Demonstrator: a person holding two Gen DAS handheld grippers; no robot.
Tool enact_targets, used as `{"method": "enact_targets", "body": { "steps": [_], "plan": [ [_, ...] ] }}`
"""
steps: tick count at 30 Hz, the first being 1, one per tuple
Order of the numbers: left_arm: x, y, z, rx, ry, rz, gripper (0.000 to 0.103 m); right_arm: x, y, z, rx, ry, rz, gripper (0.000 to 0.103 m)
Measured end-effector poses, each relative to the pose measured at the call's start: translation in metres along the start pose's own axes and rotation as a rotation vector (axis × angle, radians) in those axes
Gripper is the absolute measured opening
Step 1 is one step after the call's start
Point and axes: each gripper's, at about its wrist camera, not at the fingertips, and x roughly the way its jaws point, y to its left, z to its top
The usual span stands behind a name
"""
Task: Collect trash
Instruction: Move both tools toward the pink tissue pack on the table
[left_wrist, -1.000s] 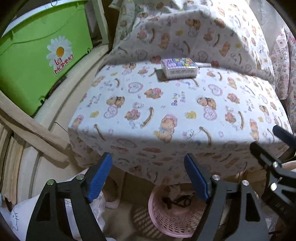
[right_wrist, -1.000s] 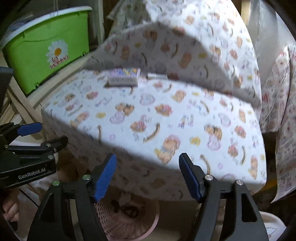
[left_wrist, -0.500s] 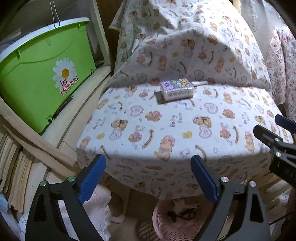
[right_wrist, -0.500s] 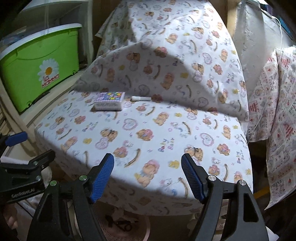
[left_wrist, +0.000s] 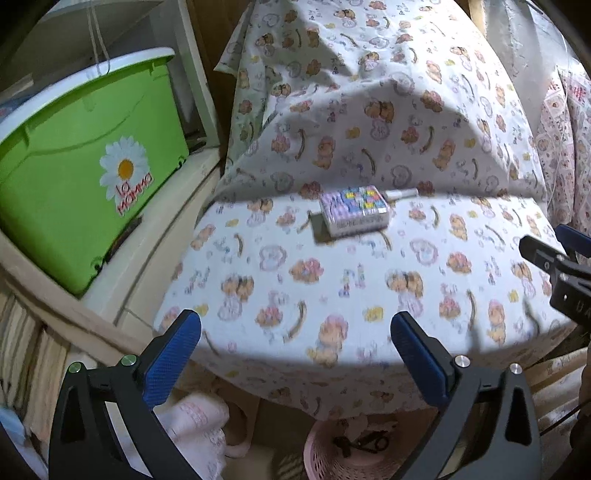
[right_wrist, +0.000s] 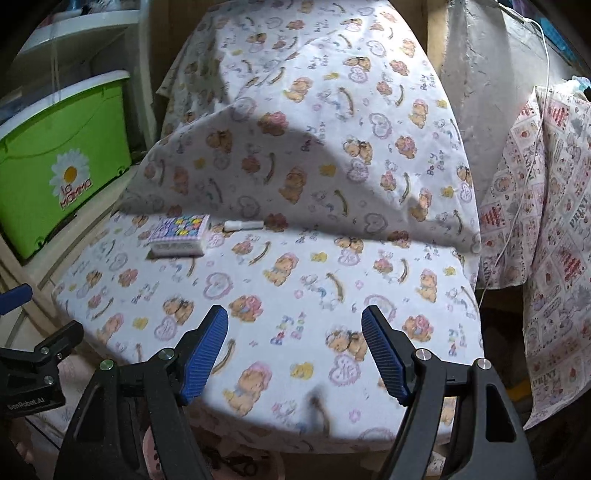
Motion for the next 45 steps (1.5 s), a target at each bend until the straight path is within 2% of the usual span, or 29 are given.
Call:
{"method": "enact_targets", "body": {
  "steps": [8,14,17,22,28,33,38,45],
  "plan": [
    [0.012,0.006,0.054,-0.017,-0.019,-0.008,0.102,0.015,-0.013,0.022,0.021,-0.019,-0.004,0.077],
    [0.027,0.006,0.082,-0.02,-0.026,0.002,0.102,0.011,-0.026,0.042,0.018,-0.117,-0.008,0.08],
    [0.038,0.005,0.092,-0.034,-0.016,-0.017,0.102,0.023,-0.038,0.05,0.056,-0.098,0.015,0.082],
    [0.072,-0.006,0.099,-0.047,0.043,-0.036,0.102,0.046,-0.045,0.054,0.101,-0.024,0.049,0.082],
    [0.107,-0.02,0.097,-0.049,0.134,-0.157,0.102,0.065,-0.038,0.058,0.071,0.005,0.024,0.082],
    [0.126,-0.024,0.102,-0.055,0.145,-0.144,0.102,0.08,-0.04,0.067,0.1,0.035,0.032,0.082],
    [0.137,-0.026,0.11,-0.056,0.175,-0.189,0.102,0.087,-0.043,0.072,0.137,0.045,0.034,0.082],
    [0.152,-0.039,0.111,-0.081,0.231,-0.198,0.102,0.092,-0.039,0.079,0.17,0.04,0.038,0.084]
  ]
}}
